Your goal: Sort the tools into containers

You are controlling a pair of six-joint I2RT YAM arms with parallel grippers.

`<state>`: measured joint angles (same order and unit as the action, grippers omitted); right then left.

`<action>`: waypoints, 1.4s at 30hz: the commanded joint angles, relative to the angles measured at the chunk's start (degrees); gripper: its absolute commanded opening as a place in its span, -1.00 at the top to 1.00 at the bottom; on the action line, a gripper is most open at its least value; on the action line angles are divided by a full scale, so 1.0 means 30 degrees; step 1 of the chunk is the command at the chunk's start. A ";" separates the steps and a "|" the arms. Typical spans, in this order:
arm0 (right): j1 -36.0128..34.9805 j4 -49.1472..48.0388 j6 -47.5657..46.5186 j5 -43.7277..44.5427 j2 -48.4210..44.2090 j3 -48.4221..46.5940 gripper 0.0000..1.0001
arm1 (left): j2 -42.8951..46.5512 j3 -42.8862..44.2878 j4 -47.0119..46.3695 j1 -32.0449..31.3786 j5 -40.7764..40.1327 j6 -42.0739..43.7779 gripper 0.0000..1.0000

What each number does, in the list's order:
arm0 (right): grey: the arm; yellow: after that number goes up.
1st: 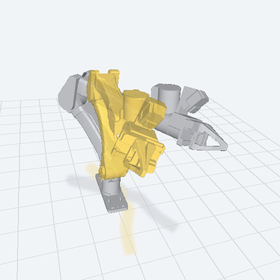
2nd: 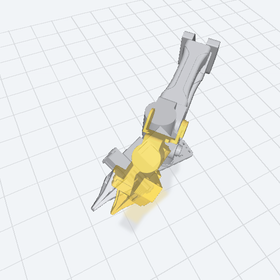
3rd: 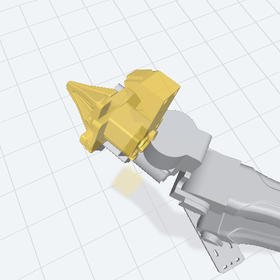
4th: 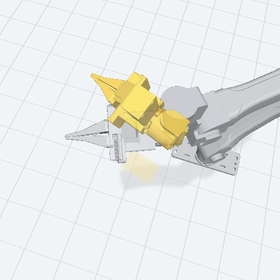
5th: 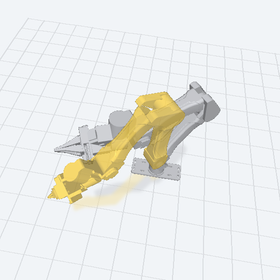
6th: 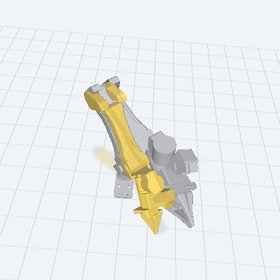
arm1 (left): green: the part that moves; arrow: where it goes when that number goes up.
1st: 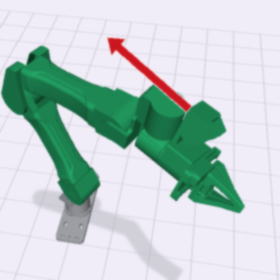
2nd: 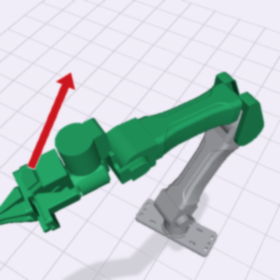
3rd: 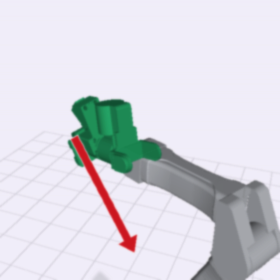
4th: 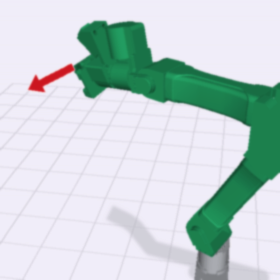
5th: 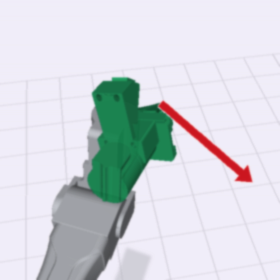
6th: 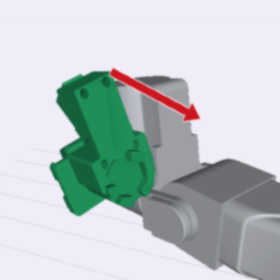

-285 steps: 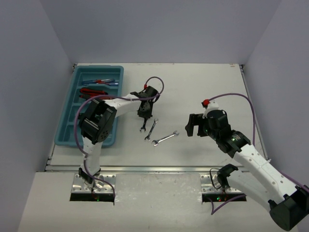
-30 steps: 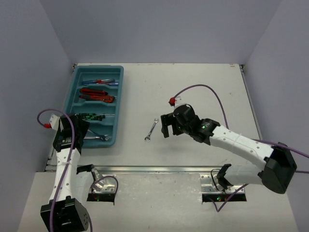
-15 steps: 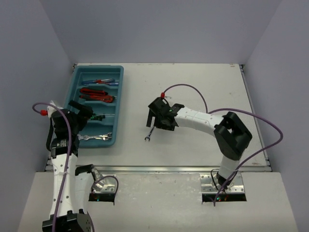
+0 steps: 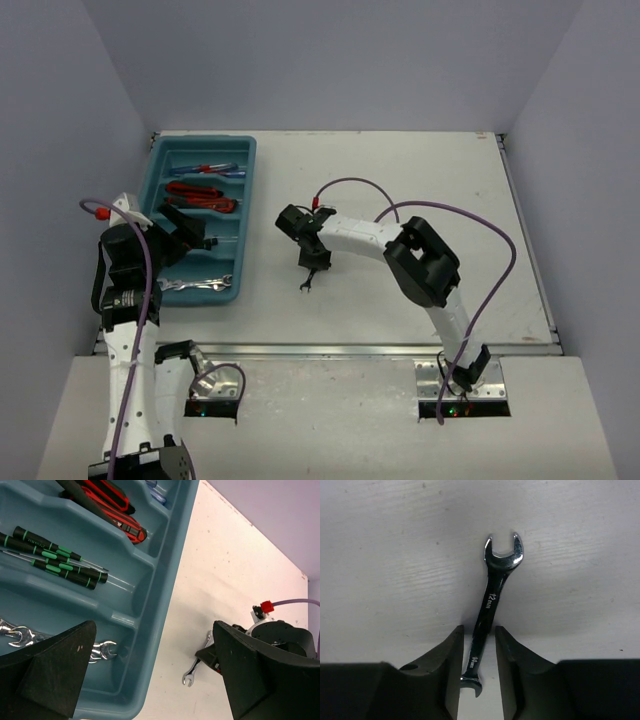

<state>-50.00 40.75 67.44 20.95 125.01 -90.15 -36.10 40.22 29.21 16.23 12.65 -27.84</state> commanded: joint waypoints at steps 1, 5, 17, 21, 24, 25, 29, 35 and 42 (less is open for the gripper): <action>0.0055 0.1587 0.1172 0.0921 0.0061 0.0729 0.62 | -0.0021 -0.0076 -0.1063 0.0157 0.0910 0.0579 -1.00; 0.0143 0.1326 0.1357 0.0304 -0.0112 0.1408 0.87 | 0.0237 -0.0134 -0.1177 0.0157 0.1003 0.0647 -1.00; 0.0114 -0.3031 -0.3715 -0.0485 -0.5343 0.5284 1.00 | -0.1134 -0.0483 -0.2094 0.0069 0.6003 0.1458 -1.00; 0.0114 -0.3558 -0.5769 -0.0796 -0.6963 0.6170 1.00 | -0.1686 -0.0523 -0.2903 -0.0591 0.6694 0.1145 -1.00; 0.0114 -0.3436 -0.6592 -0.0770 -0.7968 0.6427 1.00 | -0.2413 -0.0558 -0.3812 -0.2210 0.6253 0.0415 -1.00; 0.0114 -0.3331 -0.6835 -0.0743 -0.8268 0.6492 1.00 | -0.2713 -0.0533 -0.4114 -0.3176 0.5627 0.0089 -1.00; 0.0085 -0.3411 -0.7782 -0.0701 -0.9496 0.6704 1.00 | -0.3940 -0.0743 -0.5966 -0.7104 0.4410 -0.1439 -1.00; 0.0026 -0.6697 -1.0432 -0.2474 -1.3815 0.9231 1.00 | -0.5113 -0.2581 -1.2521 -0.9383 0.5878 -0.5229 -1.00; -0.0027 -0.8277 -1.1738 -0.4262 -1.5974 1.0699 1.00 | -0.7109 -0.2718 -1.5453 -1.2675 0.3281 -0.7586 -0.99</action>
<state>-49.71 22.79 36.33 12.29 79.89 -59.69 -55.06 31.86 -5.04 -18.02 25.88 -44.40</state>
